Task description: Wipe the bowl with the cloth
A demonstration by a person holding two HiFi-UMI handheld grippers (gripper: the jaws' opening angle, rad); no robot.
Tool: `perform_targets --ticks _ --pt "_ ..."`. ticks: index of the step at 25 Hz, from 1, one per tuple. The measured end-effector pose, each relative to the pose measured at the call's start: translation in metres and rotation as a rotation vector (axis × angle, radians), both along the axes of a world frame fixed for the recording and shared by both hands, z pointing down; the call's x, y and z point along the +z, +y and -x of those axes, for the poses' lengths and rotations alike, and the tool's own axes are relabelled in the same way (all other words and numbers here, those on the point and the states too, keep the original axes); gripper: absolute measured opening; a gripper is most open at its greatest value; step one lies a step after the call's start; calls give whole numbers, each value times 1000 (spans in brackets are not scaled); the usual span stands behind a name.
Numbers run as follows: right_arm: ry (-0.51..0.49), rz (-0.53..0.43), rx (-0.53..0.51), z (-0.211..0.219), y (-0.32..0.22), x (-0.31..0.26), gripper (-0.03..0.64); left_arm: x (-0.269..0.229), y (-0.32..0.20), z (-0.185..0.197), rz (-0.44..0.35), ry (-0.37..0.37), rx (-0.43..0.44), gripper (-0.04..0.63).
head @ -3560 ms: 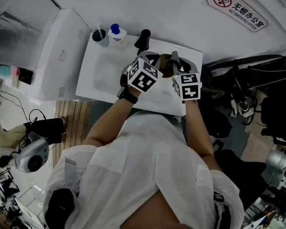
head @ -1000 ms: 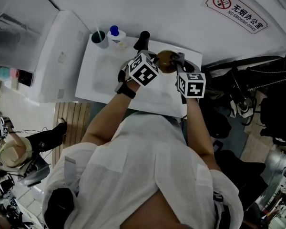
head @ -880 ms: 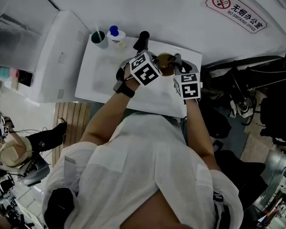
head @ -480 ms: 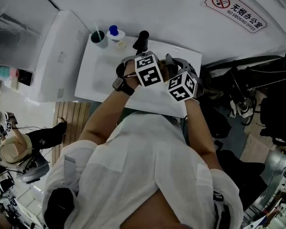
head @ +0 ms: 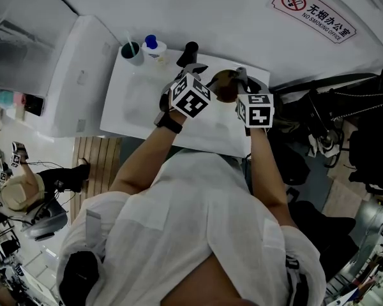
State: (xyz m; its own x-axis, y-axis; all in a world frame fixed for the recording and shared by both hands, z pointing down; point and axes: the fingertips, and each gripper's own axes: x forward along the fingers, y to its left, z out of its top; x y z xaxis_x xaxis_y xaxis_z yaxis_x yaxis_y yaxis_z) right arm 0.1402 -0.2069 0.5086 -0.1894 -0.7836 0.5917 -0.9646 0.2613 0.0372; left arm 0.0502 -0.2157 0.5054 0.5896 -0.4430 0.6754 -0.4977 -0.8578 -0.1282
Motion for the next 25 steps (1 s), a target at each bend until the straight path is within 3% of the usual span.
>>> perform_targets --ticks 3,6,7,12,17,25 --pt "-201 -11 151 -13 3 -3 67 -2 5 -5 34 67 -57 193" --pt "-312 -25 204 -11 6 -7 67 1 11 -13 40 61 -53 177" --pt "-320 -25 200 -8 6 -8 67 3 12 -14 39 42 -52 136" --pt "-157 -14 91 1 13 -9 72 10 14 -8 64 -45 -17 102" --pt "14 -14 -23 9 18 -6 77 11 21 -6 38 -171 96 92" --pt "276 11 -281 33 27 -5 78 15 36 0 21 -312 273 91"
